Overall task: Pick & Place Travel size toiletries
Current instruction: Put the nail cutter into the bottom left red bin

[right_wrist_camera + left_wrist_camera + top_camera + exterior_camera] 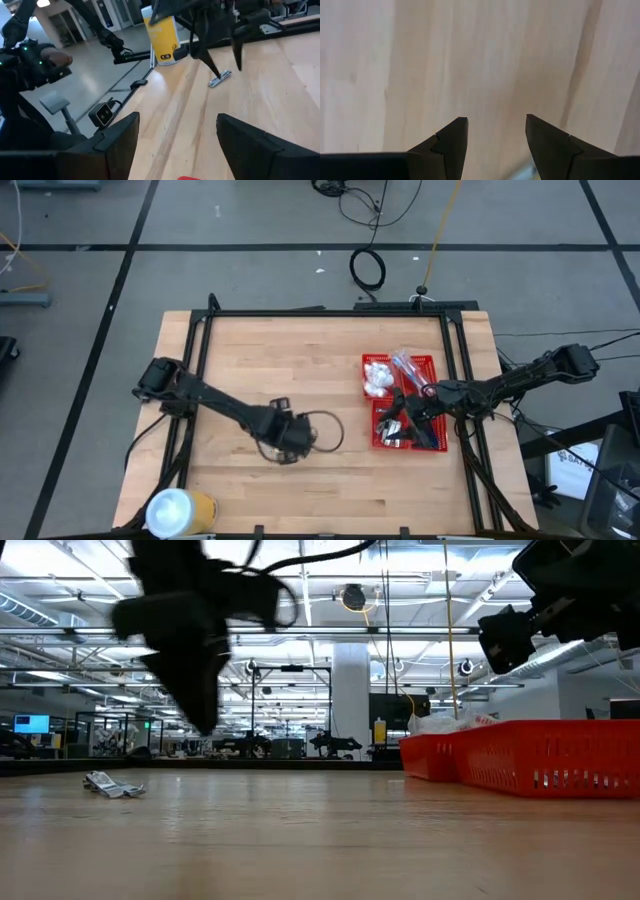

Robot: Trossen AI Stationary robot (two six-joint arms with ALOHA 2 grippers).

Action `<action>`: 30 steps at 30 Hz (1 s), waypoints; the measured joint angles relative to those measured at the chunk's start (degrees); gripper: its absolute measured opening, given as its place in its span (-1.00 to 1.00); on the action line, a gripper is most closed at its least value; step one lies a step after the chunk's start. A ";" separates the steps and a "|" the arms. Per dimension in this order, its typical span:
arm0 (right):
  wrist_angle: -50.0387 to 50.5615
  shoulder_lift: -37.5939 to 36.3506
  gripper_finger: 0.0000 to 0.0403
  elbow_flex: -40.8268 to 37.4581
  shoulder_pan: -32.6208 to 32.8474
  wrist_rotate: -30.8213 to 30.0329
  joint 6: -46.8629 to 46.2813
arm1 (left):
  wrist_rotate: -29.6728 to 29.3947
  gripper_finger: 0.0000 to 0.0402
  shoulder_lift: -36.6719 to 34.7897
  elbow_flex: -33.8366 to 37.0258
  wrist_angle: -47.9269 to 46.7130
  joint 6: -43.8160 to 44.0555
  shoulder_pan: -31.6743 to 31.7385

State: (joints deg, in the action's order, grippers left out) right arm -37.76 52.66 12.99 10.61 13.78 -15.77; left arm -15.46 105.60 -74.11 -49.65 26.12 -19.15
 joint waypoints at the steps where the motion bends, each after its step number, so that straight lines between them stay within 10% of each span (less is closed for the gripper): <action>1: 0.35 0.02 0.25 0.00 0.00 0.02 0.00 | 0.12 -0.04 -0.02 0.54 -2.03 0.79 -0.94; 19: 2.86 0.05 0.25 -0.02 0.00 0.04 0.00 | 12.84 -0.16 -0.59 15.05 -2.31 5.17 -7.71; 30: 2.91 0.05 0.25 -0.04 0.00 0.00 -0.85 | 1.92 -0.24 -7.61 15.88 -9.09 8.10 -5.82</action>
State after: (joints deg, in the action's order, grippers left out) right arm -34.85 52.71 12.95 10.61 13.78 -16.62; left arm -13.54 97.99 -58.24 -58.74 34.22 -24.97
